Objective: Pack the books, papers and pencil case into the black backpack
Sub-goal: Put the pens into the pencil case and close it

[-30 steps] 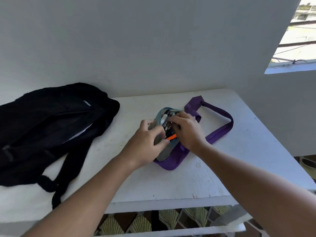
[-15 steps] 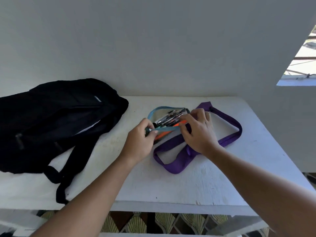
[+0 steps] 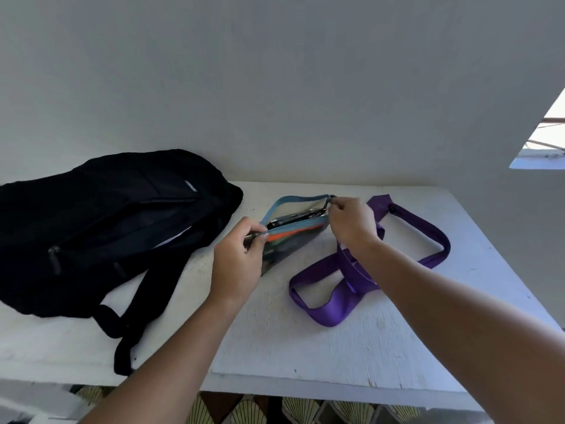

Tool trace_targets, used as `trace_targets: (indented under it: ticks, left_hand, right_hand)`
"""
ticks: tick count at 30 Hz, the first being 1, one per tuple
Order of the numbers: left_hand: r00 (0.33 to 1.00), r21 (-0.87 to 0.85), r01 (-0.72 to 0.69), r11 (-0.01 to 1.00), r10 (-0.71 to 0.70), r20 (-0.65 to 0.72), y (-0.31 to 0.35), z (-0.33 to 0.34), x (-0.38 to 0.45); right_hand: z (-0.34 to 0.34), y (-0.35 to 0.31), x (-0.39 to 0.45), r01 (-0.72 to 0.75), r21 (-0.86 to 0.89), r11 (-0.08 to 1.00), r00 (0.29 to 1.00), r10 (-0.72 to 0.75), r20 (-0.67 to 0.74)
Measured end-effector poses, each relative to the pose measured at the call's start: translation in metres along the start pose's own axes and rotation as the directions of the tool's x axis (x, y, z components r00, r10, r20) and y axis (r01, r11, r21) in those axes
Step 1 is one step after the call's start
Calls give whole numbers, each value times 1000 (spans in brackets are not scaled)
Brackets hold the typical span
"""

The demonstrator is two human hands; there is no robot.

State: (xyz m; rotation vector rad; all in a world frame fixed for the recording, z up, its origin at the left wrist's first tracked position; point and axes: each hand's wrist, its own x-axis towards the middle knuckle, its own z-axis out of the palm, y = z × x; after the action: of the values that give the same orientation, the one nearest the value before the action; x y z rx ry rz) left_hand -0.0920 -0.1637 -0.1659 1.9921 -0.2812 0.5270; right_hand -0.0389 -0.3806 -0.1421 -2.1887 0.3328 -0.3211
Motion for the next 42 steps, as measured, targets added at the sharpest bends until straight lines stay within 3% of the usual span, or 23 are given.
trace_targets:
  ticks: [3,6,9,13,17,19,21,23,26,29,34,42]
  left_hand:
    - [1000,7,-21,1000,21,-3,-11,-5,5]
    - [999,19,8,1000,-8,33,-16,-9,7]
    - [999,14,-43,999,43,33,-15,-7,3]
    - [999,-28,40,999,-39,17,-21,-5,-1]
    - [983,-127,181,975,-182,5,-21,-6,-1]
    - [979,-147,200,969,-203,-4,-22,-5,0]
    - [979,-162,201,966,-205,-6,-22,-4,-2]
    - [981,-180,189,965,-193,-5,-21,-4,-6]
    - [984,-223,174,959,-177,7,-20,-4,-12]
    - [983,-232,182,955,-181,28,-21,-8,-14]
    - [995,-123,96,988,-94,23,-22,-14,-16]
    - [999,-27,-28,999,29,38,-33,-14,-22]
  right_hand:
    - [4,-9,-1,50,-14,999,994,-51,-97]
    - [10,-2,2,17,-35,999,999,-18,-31]
    - [13,5,4,-4,-20,1000,998,2,-70]
    - [15,2,8,-30,11,999,1000,30,6]
    - [21,-6,0,32,-282,959,997,-52,-63]
    - [28,-15,-9,132,-270,954,981,-165,-101]
    - [34,-25,-18,273,-202,941,958,-285,-31]
    - [43,-34,-30,387,-188,903,921,-368,127]
    - [57,-42,-40,453,-230,862,881,-392,267]
    - [56,-44,-39,389,-13,921,862,-358,358]
    - [45,-52,-46,253,129,959,833,-284,476]
    - [42,-61,-56,14,101,995,829,-68,555]
